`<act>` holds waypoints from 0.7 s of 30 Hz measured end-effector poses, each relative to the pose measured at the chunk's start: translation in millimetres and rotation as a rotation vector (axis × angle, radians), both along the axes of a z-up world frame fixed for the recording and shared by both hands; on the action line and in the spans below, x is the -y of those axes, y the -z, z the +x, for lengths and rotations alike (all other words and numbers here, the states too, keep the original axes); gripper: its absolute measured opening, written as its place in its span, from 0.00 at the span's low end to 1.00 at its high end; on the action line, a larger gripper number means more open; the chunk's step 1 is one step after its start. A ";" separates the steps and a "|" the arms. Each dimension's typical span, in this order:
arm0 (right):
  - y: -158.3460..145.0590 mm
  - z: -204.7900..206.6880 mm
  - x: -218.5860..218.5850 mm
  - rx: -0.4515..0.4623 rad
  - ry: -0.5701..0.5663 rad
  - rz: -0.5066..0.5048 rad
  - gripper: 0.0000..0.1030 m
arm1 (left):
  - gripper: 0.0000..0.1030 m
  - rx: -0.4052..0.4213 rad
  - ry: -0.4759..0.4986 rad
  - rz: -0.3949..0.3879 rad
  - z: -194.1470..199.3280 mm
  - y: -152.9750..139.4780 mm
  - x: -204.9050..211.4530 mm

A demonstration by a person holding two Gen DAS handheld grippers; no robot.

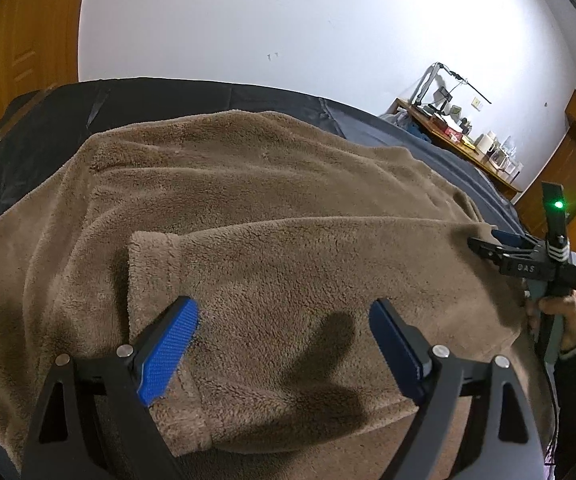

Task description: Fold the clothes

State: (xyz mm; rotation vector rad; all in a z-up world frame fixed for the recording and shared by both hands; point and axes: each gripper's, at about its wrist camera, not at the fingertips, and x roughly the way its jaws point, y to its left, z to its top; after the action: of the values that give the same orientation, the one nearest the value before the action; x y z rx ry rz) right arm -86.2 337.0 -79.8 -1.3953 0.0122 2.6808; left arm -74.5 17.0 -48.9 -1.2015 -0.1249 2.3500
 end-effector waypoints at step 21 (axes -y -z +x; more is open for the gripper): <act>6.6 89.6 42.5 -0.006 -0.237 -0.003 0.99 | 0.90 -0.014 0.012 -0.028 2.6 1.1 -4.2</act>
State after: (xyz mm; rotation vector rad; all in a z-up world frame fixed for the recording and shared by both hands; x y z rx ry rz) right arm 3.4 294.5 -86.4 -1.4745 -0.1586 2.8734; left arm -71.8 21.2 -50.0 -1.1957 -0.0796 2.3563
